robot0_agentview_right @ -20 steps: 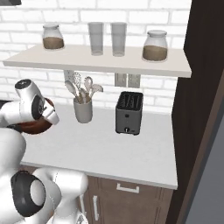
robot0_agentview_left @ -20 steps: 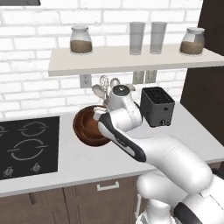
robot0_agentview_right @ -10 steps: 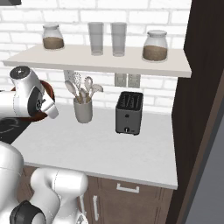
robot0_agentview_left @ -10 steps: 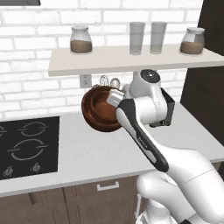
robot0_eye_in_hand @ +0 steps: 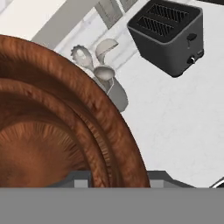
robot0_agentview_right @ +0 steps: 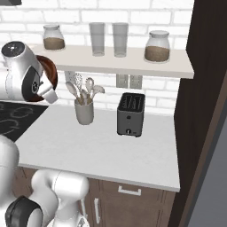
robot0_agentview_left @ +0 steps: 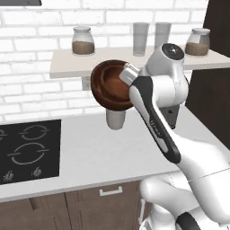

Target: Pick up the bowls on the counter and stack them on top of one another in the open cabinet. Place the smaller bowl on top of the larger bowl.

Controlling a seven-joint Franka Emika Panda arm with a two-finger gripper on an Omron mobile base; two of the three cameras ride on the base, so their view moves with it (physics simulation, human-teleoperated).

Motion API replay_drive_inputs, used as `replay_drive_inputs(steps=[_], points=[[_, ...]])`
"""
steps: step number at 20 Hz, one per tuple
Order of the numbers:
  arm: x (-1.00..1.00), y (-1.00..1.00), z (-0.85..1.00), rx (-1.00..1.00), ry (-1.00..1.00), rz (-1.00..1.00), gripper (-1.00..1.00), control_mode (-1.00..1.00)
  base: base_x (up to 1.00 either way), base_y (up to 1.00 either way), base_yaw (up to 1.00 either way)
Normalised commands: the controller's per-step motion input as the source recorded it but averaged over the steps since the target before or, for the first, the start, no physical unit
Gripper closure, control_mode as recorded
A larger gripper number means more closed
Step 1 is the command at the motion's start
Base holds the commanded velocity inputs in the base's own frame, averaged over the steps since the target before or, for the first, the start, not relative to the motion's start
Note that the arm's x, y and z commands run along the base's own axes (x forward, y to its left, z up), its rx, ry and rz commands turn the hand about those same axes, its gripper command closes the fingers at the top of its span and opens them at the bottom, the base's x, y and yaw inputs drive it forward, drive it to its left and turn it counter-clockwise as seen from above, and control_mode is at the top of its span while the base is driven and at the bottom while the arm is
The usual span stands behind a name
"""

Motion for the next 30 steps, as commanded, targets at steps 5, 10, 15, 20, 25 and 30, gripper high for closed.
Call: replay_drive_inputs(steps=[5,10,15,20,25,30], points=[[0.17,0.00,1.00,0.00,-0.01,-0.19,1.00,-1.00,0.00,0.00,0.00],[0.73,-0.10,0.80,0.00,0.00,-0.22,1.00,-1.00,0.00,0.00,0.00],[0.87,-0.46,0.03,0.01,0.01,-0.04,1.00,-1.00,0.00,0.00,0.00],[0.79,-0.29,0.00,0.00,0.00,0.00,1.00,-1.00,0.00,0.00,0.00],[0.33,0.00,-0.32,-0.03,0.00,0.00,1.00,-1.00,0.00,0.00,0.00],[0.34,0.06,-0.22,0.00,-0.03,0.00,1.00,-1.00,0.00,0.00,0.00]])
